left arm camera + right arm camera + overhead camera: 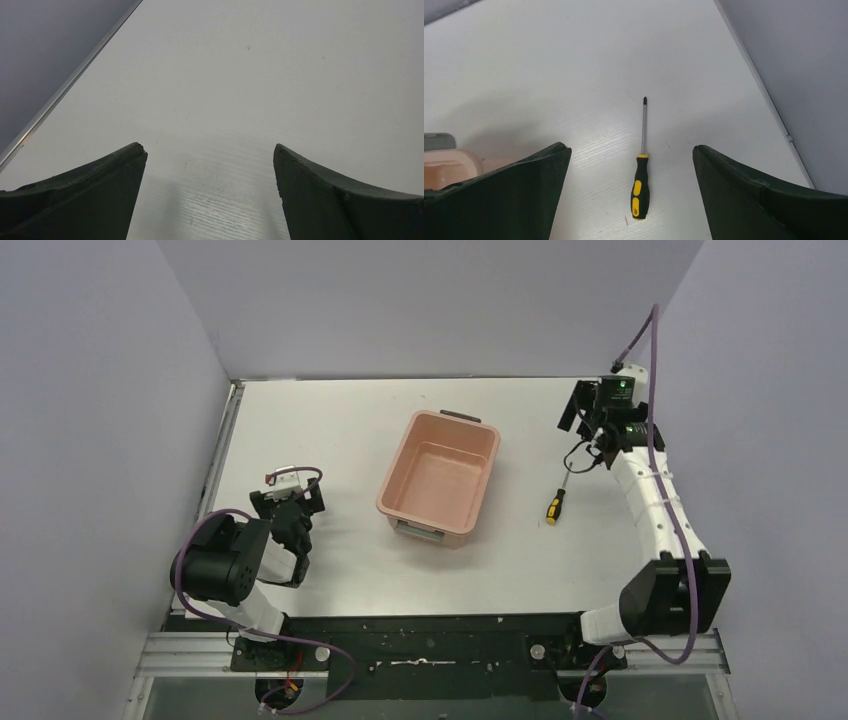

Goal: Put the screwdriver in the bin

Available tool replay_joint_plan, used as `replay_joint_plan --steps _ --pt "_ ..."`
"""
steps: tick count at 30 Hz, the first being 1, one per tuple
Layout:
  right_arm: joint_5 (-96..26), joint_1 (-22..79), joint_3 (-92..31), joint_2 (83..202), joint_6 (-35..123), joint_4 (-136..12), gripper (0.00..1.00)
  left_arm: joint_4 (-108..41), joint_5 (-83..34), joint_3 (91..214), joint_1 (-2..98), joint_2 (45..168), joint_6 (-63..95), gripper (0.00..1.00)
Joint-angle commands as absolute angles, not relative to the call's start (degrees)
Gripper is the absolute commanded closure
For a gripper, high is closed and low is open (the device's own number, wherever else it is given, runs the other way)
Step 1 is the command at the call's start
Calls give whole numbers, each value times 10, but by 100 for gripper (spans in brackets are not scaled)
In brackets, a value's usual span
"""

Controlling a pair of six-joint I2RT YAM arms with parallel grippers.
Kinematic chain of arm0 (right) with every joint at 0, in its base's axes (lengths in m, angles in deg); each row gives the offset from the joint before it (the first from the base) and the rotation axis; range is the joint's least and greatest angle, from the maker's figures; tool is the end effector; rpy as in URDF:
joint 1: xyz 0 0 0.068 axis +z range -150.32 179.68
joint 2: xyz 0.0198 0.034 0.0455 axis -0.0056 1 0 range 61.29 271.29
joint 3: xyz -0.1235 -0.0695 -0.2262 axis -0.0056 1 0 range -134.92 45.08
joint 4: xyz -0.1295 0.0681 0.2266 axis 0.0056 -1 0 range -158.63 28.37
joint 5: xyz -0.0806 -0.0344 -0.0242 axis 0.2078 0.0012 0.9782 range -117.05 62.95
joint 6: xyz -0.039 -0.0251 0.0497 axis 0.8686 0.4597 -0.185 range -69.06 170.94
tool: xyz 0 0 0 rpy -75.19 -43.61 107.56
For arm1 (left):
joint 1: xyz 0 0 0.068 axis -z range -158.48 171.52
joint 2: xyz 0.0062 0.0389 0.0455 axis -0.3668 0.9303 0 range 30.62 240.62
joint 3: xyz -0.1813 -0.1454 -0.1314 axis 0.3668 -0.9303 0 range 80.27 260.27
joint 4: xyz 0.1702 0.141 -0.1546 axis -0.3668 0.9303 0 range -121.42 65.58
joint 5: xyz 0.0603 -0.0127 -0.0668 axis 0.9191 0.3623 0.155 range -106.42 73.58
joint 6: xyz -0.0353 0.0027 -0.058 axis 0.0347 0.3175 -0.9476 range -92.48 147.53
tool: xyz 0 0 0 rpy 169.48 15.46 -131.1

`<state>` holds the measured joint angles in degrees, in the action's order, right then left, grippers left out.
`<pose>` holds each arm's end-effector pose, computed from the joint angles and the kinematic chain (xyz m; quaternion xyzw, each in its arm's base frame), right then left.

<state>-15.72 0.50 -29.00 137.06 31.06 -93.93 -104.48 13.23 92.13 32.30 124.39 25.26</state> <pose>0.3179 -0.0063 0.3447 0.1912 0.8587 -0.0018 0.4754 0.2527 -0.0206 0.1094 -0.1114 0.7446 0.1217 0.6468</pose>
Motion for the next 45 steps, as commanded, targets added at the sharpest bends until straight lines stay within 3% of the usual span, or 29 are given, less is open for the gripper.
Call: replay_joint_plan --steps 1,9,12,14,17,22,30,36,45 --pt "-179 -23 -337 1497 333 -1050 0 -1064 127 924 321 1234 259 3" --pt "-295 -31 -221 1593 325 -964 9 -1064 127 924 321 1234 258 3" --pt "-313 -31 -177 1605 325 -933 17 -1064 126 924 321 1234 259 3" --pt "-312 -31 -161 1621 333 -920 28 -1064 127 924 321 1234 259 3" --pt "-297 -31 -168 1656 346 -922 52 -1063 127 924 321 1233 258 3" --pt "-275 -31 -225 1664 366 -970 100 -1063 127 924 321 1234 258 3" --pt "-246 -31 -417 1594 366 -1164 100 -1063 127 924 321 1234 258 3" --pt "-240 -12 -498 1561 315 -1225 100 -1063 127 924 321 1234 258 3" --pt "-262 276 -624 1621 223 -1166 100 -1063 127 924 321 1234 258 3"
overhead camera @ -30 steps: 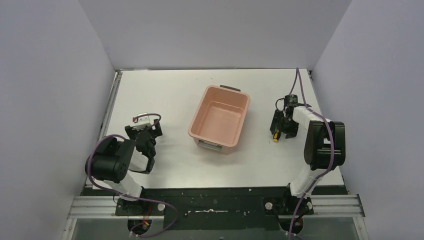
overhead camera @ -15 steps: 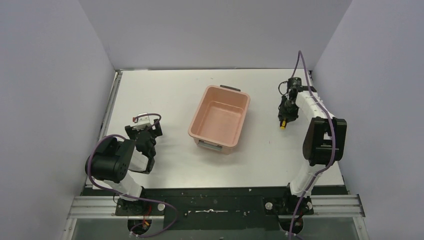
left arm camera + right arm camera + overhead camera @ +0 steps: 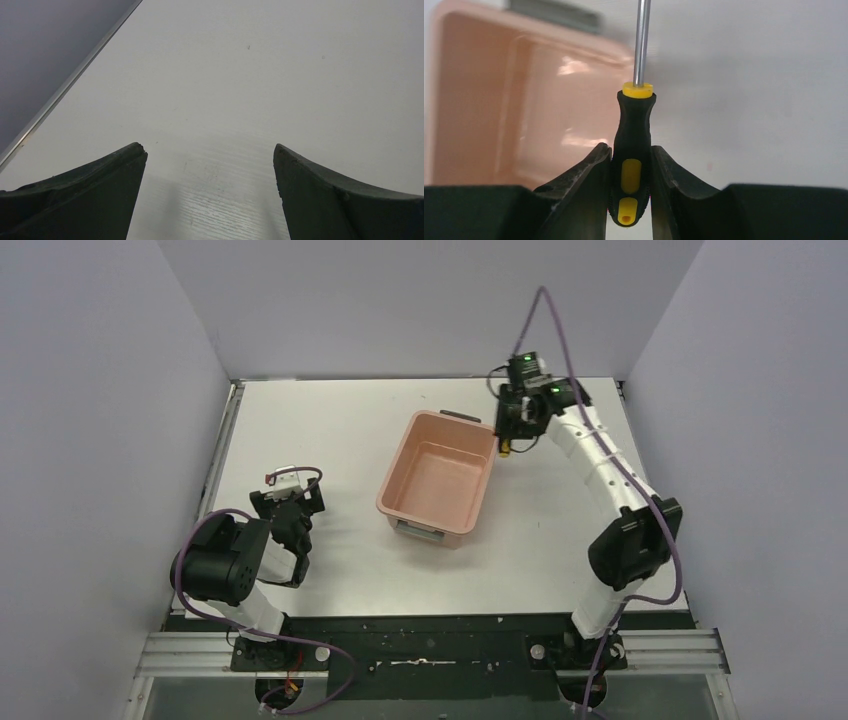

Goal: Put the screwdriver in the bin

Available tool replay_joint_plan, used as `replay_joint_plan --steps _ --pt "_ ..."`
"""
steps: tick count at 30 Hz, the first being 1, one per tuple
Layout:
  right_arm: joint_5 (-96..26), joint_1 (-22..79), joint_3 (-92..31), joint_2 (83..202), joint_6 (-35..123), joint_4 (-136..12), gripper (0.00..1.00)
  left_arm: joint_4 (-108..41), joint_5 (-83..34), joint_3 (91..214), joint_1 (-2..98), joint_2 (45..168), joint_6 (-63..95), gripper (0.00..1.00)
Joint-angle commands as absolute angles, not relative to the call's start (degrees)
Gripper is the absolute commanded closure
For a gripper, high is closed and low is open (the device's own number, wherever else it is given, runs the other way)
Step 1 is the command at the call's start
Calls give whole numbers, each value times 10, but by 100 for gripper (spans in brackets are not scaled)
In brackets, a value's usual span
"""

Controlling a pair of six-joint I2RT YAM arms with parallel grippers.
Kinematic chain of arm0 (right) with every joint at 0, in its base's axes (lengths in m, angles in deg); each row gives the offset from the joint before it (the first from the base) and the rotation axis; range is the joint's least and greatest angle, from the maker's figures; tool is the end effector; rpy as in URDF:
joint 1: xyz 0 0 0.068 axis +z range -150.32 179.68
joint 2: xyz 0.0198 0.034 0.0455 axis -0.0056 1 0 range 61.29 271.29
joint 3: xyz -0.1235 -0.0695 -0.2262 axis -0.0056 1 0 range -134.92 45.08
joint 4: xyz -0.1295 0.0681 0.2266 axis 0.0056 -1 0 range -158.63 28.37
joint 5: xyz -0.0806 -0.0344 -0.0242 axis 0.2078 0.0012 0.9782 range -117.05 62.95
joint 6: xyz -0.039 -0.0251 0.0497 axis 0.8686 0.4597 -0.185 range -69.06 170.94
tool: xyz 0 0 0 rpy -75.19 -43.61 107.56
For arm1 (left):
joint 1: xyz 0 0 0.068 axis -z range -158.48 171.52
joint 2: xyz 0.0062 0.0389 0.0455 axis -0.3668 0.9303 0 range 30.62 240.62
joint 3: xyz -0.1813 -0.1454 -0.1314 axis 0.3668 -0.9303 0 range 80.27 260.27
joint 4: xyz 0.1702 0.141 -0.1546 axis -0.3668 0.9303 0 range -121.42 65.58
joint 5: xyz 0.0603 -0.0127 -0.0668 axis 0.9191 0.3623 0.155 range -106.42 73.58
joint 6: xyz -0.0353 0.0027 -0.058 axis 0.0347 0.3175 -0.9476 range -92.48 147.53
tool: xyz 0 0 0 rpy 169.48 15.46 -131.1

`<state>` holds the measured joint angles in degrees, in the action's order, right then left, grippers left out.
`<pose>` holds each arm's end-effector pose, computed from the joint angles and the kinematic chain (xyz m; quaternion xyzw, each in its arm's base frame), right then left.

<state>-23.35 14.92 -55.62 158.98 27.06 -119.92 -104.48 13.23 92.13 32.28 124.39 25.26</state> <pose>0.3656 0.0959 0.3367 0.0815 0.9505 0.0708 0.2914 0.2527 -0.0205 0.1094 -0.1115 0.7446 0.1218 0.6467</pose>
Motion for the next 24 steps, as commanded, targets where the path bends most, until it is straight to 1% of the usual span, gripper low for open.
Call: replay_joint_plan --steps 1,3,6,13,20,21,23,24 --pt "-263 302 -645 1636 219 -1163 100 -1062 127 924 321 1234 258 3" --pt "-261 335 -669 1659 215 -1158 100 -1063 127 924 321 1234 259 3" --pt "-250 358 -659 1674 205 -1142 100 -1063 128 924 321 1234 259 3" --pt "-247 402 -534 1708 178 -1083 100 -1063 128 924 321 1234 258 3" --pt "-232 425 -452 1748 149 -1044 100 -1063 127 924 321 1234 258 3" --pt "-225 425 -445 1751 146 -1040 97 -1063 127 924 321 1234 258 3" --pt "-212 425 -442 1759 144 -1040 82 -1063 128 924 321 1234 258 3" --pt "-209 425 -443 1762 144 -1042 72 -1063 128 924 321 1234 258 3"
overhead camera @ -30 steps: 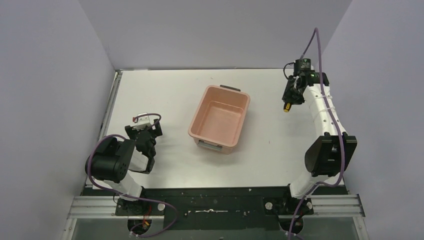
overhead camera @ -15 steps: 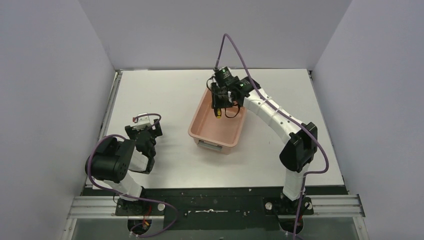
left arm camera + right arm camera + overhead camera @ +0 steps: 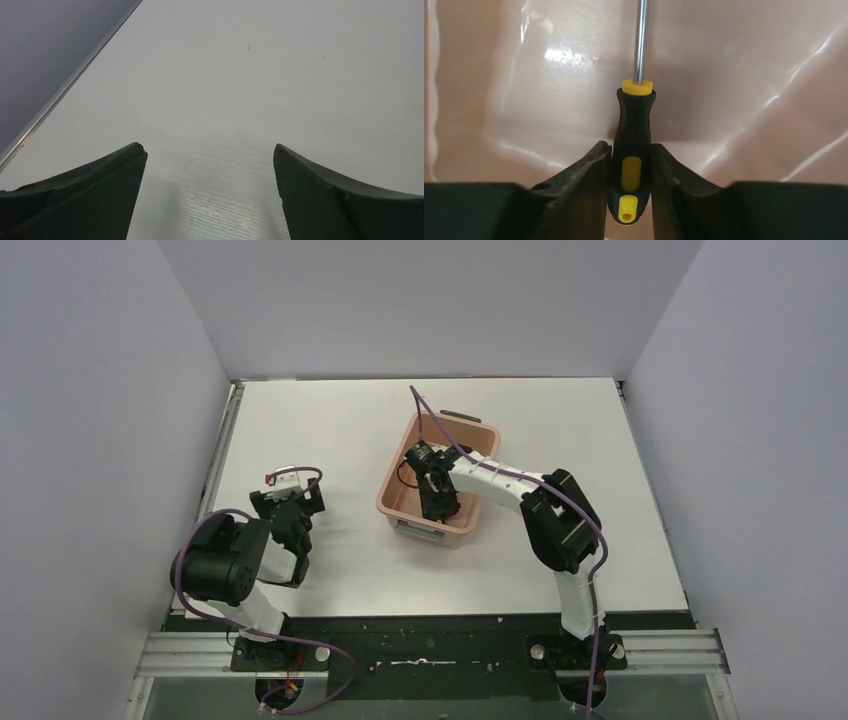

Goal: Put the screwdriver in the bin

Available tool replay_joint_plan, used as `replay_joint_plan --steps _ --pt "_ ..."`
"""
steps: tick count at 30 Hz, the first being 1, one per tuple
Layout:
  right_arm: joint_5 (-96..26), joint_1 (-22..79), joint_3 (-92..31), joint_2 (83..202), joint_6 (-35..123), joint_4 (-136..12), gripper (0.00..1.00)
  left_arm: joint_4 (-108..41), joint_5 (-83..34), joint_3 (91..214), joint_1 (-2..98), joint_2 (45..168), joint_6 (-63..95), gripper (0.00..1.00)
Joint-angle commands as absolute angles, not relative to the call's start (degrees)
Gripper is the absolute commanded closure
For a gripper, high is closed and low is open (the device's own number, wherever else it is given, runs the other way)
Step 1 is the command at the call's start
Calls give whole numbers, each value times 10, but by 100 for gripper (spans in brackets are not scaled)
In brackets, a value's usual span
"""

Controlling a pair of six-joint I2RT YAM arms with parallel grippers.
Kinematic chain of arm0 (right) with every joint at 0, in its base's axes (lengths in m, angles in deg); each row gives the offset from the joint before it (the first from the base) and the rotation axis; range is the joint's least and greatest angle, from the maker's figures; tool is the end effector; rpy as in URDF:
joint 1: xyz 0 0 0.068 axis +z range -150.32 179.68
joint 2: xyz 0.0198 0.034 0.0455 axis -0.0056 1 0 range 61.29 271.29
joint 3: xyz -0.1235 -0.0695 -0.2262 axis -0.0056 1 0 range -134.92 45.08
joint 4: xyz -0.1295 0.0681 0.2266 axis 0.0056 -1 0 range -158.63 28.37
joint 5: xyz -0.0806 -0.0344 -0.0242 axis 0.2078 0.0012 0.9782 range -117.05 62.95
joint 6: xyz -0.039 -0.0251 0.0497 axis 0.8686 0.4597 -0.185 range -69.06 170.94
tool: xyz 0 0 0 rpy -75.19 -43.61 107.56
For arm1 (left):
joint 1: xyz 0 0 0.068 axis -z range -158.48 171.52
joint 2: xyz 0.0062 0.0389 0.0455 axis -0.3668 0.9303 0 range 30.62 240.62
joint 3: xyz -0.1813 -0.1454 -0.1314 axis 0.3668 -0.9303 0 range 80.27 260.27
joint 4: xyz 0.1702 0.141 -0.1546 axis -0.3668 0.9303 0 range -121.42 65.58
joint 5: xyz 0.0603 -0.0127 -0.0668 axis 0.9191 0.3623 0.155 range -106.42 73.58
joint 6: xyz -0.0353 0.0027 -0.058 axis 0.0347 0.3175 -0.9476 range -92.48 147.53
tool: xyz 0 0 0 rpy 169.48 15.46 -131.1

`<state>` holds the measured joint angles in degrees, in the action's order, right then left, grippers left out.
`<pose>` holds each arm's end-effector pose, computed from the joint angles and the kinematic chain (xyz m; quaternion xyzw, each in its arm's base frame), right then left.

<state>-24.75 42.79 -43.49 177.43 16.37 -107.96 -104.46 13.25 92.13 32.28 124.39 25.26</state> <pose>0.3096 0.2867 0.1572 -0.0709 0.9874 0.0723 0.1216 0.2527 -0.0205 0.1093 -0.1116 0.7447 0.1220 0.6466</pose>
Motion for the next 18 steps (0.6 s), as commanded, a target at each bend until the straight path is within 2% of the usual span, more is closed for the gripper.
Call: replay_joint_plan --steps 1,3,6,15,17,18 --pt "-206 425 -444 1766 143 -1041 64 -1064 128 924 321 1234 258 3" --pt "-203 424 -447 1768 143 -1042 56 -1063 127 924 321 1234 258 3" --pt "-192 425 -463 1763 143 -1052 48 -1063 127 924 322 1234 258 3" --pt "-135 428 -574 1703 175 -1123 35 -1063 128 924 321 1234 258 3" --pt "-125 428 -595 1683 187 -1132 28 -1063 128 924 321 1234 258 3" --pt "-121 428 -609 1673 194 -1136 21 -1063 128 924 321 1234 259 3"
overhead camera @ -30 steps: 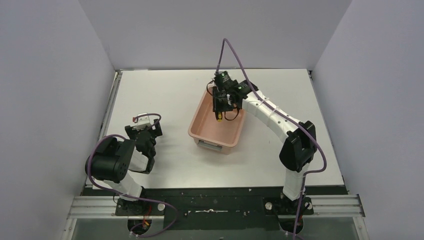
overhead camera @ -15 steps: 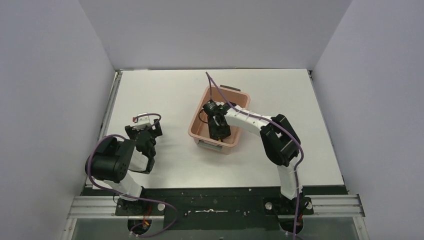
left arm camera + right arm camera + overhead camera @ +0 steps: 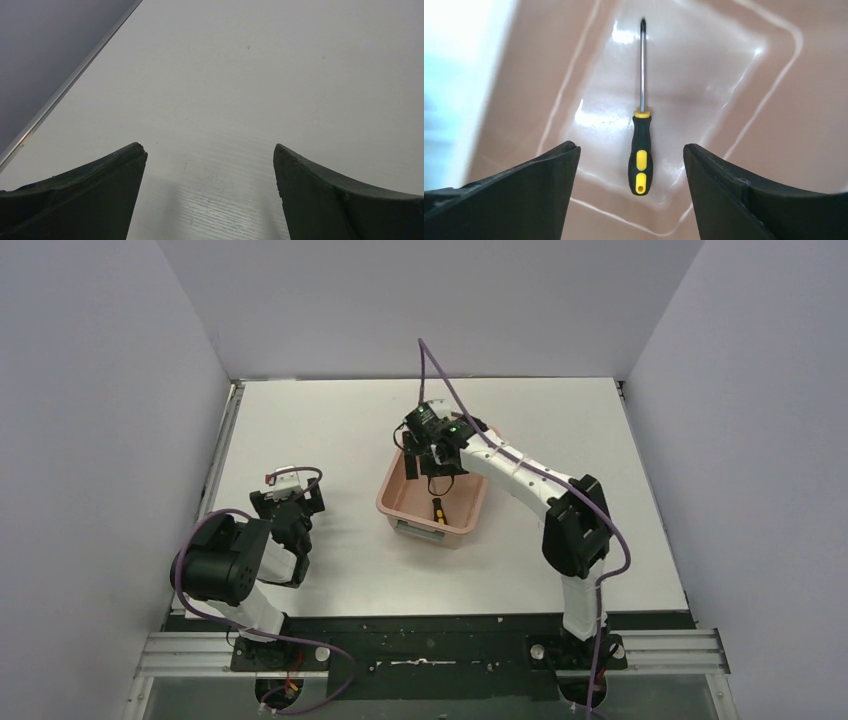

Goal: Put the screwdriver in the bin

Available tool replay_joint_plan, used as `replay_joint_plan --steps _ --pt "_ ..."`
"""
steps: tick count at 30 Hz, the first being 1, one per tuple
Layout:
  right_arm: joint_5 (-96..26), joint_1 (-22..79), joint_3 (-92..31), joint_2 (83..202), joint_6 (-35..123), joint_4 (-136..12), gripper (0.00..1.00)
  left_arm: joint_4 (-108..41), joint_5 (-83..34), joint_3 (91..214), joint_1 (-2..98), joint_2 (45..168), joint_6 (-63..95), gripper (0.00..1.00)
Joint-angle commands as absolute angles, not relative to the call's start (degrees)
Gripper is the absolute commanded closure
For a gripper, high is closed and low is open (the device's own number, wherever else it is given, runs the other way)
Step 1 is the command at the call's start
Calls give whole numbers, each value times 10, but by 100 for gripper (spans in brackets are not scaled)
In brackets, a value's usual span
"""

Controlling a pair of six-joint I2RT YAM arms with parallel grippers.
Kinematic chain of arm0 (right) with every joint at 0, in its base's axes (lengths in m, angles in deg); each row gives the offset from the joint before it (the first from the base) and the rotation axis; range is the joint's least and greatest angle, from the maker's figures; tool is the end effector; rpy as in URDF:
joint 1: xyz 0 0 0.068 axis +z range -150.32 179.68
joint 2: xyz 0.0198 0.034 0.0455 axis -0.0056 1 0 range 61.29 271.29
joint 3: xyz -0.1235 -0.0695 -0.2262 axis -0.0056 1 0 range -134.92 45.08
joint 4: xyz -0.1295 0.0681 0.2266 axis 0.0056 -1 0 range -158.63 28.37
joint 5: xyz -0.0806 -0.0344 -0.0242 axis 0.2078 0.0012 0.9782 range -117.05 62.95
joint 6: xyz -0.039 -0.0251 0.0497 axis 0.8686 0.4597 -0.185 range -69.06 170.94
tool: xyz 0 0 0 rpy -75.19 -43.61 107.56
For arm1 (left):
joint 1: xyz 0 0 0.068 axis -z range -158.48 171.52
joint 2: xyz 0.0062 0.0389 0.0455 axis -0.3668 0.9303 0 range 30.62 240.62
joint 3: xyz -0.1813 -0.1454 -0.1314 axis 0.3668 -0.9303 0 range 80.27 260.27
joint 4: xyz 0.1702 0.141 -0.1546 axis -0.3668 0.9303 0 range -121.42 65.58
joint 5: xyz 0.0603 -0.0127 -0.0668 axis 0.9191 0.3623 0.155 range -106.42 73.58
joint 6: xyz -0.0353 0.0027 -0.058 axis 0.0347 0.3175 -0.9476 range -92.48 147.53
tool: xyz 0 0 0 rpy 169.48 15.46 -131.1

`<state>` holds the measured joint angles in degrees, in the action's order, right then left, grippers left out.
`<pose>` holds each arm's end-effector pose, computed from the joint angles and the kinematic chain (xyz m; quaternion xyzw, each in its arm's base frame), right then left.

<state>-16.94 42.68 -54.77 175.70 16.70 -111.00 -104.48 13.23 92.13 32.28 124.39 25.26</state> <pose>0.3309 0.2954 0.2279 -0.0543 0.9691 0.0731 0.2292 0.2527 -0.0205 0.1094 -0.1115 0.7446 0.1218 0.6467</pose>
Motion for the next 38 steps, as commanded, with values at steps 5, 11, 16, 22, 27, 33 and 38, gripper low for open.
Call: replay_joint_plan --steps 5,11,16,22,27,33,38 --pt "-92 417 -639 1617 239 -1139 0 -1063 128 924 321 1234 258 3" --pt "-36 377 -542 1498 312 -1037 0 -1064 127 924 321 1234 258 3" --pt "-15 287 -310 1344 365 -855 0 -1062 127 924 321 1234 258 3" --pt "-74 163 -60 1211 361 -705 0 -1062 128 924 321 1234 258 3" --pt "-103 121 75 1177 323 -670 0 -1062 127 924 321 1234 258 3" --pt "-99 121 178 1172 292 -625 0 -1061 126 925 321 1235 258 3" --pt "-91 120 200 1158 280 -607 0 -1059 125 925 320 1234 257 3"
